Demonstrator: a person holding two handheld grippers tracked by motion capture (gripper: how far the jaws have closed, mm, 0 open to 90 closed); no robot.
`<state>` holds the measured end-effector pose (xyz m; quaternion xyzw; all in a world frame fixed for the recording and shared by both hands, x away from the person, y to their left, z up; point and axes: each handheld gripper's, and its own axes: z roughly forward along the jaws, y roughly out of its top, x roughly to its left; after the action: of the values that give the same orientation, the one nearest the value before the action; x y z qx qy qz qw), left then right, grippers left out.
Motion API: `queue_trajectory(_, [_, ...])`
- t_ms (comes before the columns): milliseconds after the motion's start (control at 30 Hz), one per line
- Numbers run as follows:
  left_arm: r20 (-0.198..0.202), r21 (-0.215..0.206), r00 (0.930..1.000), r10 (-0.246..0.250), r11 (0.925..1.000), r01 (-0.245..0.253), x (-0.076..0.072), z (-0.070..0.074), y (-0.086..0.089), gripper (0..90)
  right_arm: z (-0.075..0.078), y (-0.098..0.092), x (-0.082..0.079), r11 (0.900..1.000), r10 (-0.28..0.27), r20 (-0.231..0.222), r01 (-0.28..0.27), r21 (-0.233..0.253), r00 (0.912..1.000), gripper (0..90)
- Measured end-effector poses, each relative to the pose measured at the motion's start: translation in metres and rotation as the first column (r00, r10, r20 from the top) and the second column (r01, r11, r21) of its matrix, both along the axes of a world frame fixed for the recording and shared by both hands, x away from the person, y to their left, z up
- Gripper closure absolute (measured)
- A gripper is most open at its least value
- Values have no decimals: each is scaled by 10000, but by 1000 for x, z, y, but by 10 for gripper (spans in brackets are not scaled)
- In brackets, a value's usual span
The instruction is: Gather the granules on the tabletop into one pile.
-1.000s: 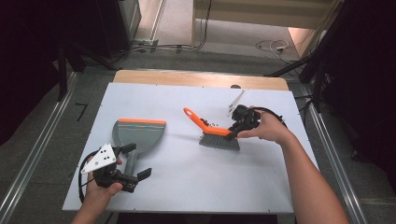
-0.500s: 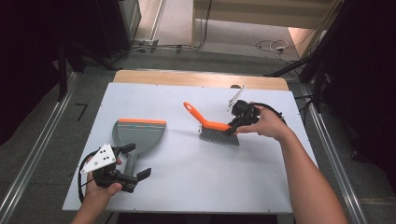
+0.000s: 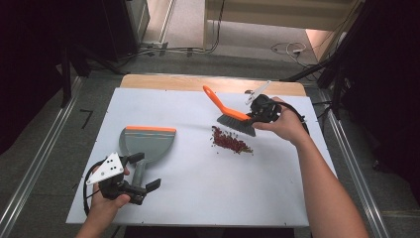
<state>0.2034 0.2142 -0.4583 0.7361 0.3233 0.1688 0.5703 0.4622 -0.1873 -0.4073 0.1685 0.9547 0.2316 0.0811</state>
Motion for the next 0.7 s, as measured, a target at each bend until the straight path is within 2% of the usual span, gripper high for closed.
queue_trajectory(33, [-1,4,10000,0,10000,0,0,0,0,0,-2,2,2,10000,69,266,-67,-69,9996,680])
queue_trajectory(133, [25,-13,10000,-23,10000,23,-1,0,0,0,-6,7,4,9999,77,673,-72,-74,9977,680])
queue_trajectory(233, [23,6,10000,-16,10000,16,-1,1,0,0,-14,10,11,9998,-142,672,150,-103,9976,680])
queue_trajectory(367, [1,-27,10000,8,10000,-8,-1,0,2,0,-22,15,10,9979,-174,582,210,-613,9982,680])
queue_trajectory(500, [11,-35,10000,3,10000,-3,-1,0,3,0,-25,17,3,9989,163,403,-145,-448,9991,682])
queue_trajectory(600, [15,-14,10000,10,10000,-10,-1,0,2,0,-27,14,-3,9995,114,243,-107,-282,9996,682])
queue_trajectory(700, [25,21,10000,-18,10000,18,-1,1,1,0,-28,12,-11,9991,370,330,-363,-206,9988,682])
